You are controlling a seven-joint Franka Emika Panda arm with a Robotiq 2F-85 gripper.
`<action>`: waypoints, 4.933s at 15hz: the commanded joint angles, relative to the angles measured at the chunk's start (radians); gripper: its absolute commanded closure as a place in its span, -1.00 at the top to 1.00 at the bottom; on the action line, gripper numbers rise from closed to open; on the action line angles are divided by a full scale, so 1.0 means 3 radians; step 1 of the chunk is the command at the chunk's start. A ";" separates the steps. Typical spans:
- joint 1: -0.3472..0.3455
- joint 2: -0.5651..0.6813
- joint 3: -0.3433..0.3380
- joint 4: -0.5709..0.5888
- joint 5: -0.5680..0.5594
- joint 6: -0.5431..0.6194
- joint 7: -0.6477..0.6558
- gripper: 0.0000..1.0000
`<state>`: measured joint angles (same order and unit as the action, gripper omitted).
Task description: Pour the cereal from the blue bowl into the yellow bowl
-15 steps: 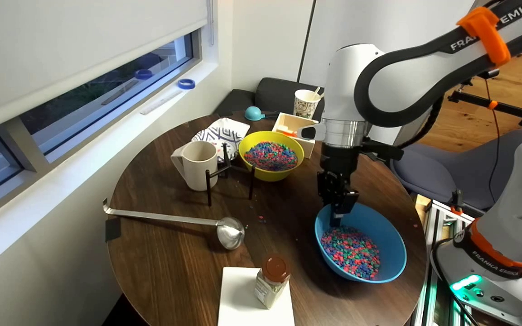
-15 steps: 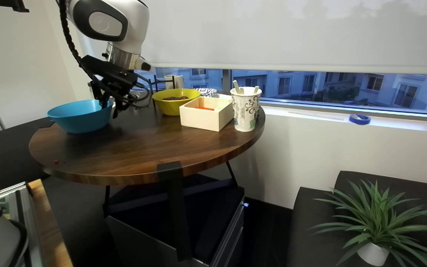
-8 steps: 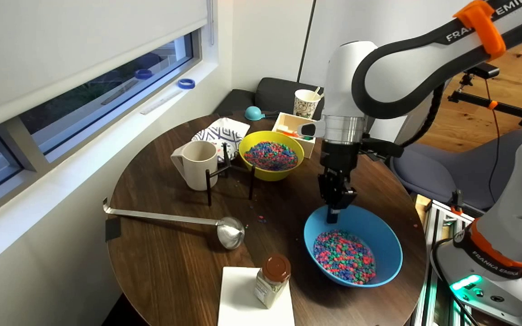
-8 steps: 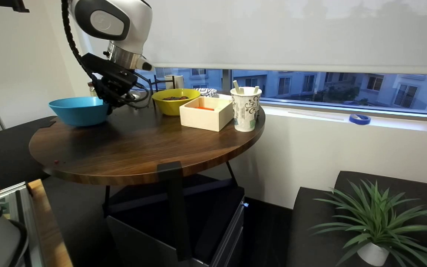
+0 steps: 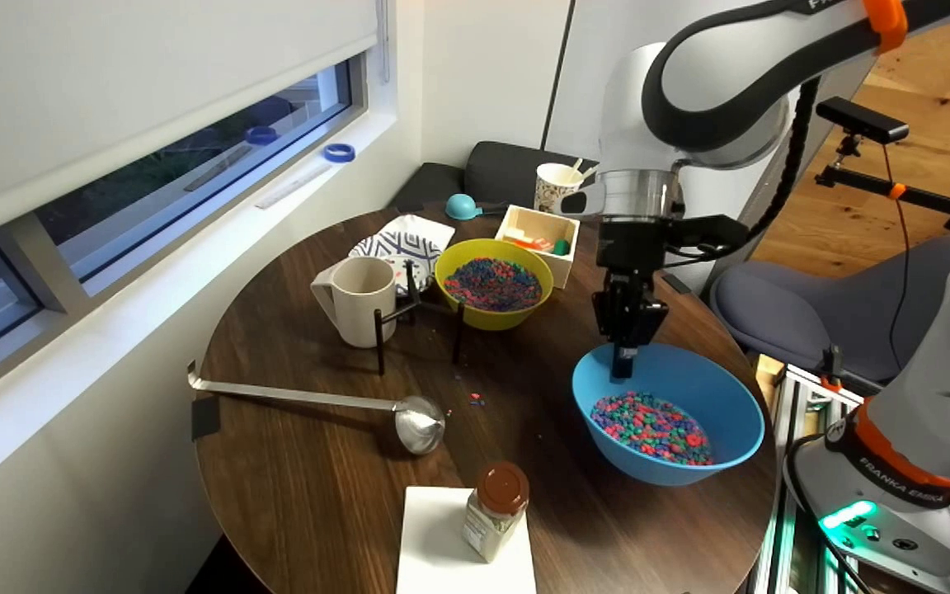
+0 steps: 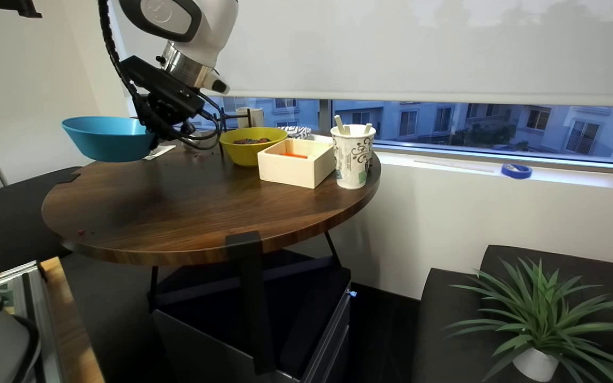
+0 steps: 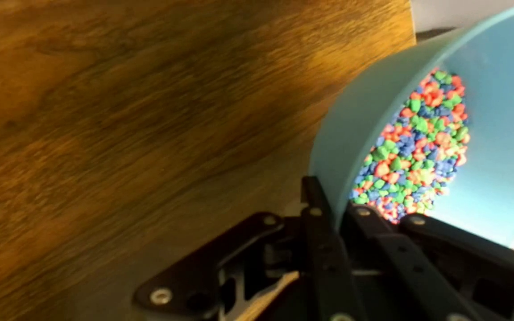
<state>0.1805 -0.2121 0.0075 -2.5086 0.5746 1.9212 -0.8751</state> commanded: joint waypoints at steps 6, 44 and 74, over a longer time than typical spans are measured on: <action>-0.0228 -0.0716 -0.0002 0.0195 -0.0340 -0.0030 0.0697 -0.97; -0.0416 0.0371 0.0276 0.1600 -0.3233 0.0589 0.2354 -0.97; 0.0247 0.0680 0.0870 0.1483 -0.6114 -0.0346 0.3593 -0.97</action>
<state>0.2337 -0.0141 0.2523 -2.0458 -1.1837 1.8678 0.1559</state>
